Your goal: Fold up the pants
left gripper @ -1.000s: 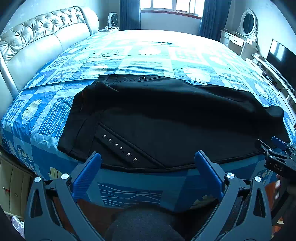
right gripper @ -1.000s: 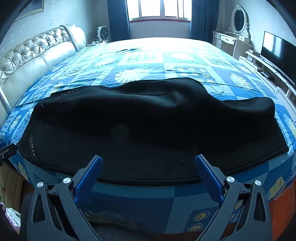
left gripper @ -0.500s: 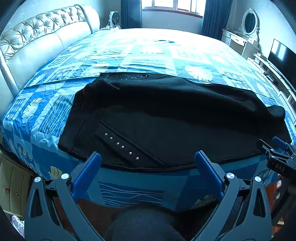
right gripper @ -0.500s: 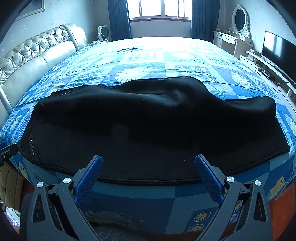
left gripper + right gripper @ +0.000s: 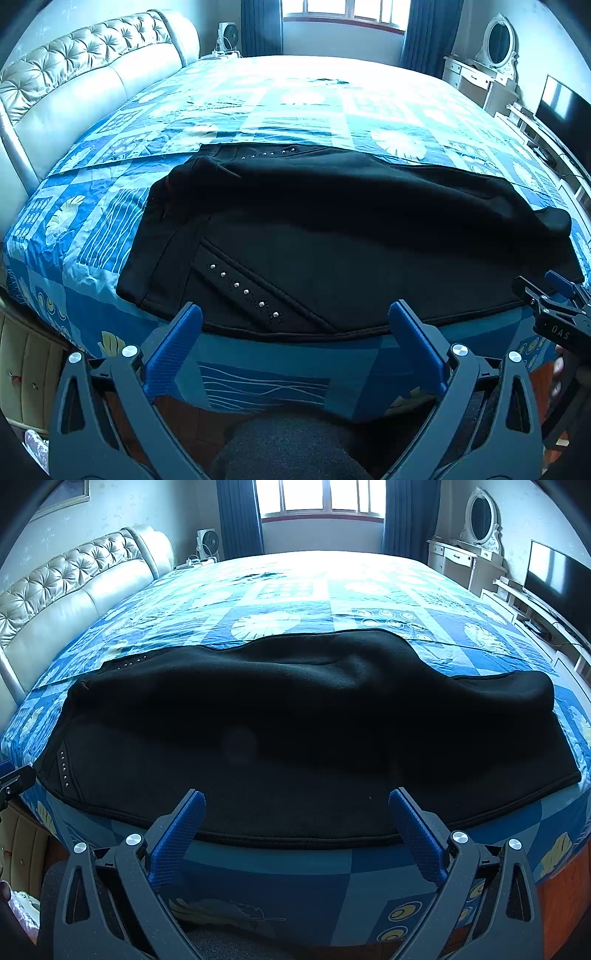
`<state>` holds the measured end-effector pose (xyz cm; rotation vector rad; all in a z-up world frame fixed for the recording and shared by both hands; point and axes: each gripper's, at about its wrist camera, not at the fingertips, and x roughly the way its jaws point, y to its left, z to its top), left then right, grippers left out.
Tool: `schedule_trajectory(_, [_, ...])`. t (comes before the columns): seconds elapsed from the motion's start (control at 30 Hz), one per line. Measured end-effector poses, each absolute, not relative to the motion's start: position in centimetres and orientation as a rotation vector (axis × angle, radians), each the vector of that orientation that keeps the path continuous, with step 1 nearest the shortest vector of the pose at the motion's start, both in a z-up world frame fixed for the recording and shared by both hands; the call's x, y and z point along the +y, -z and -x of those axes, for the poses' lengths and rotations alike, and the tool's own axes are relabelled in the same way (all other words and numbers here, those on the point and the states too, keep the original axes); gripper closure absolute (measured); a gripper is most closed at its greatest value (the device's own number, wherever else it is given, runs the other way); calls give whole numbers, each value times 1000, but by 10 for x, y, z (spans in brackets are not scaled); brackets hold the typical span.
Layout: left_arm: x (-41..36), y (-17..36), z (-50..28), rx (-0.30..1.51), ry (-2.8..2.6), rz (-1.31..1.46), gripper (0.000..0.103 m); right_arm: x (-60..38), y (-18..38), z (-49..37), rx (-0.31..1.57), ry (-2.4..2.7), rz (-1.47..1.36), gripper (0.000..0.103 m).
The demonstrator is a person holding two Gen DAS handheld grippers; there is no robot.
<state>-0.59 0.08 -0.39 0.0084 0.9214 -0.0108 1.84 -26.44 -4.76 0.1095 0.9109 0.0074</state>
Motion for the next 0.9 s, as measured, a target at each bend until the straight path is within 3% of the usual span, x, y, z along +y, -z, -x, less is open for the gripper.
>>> schedule_trajectory(0.9, [5,8,5,930,10,-7,2,-262,50,-21,927,-46,-116,5])
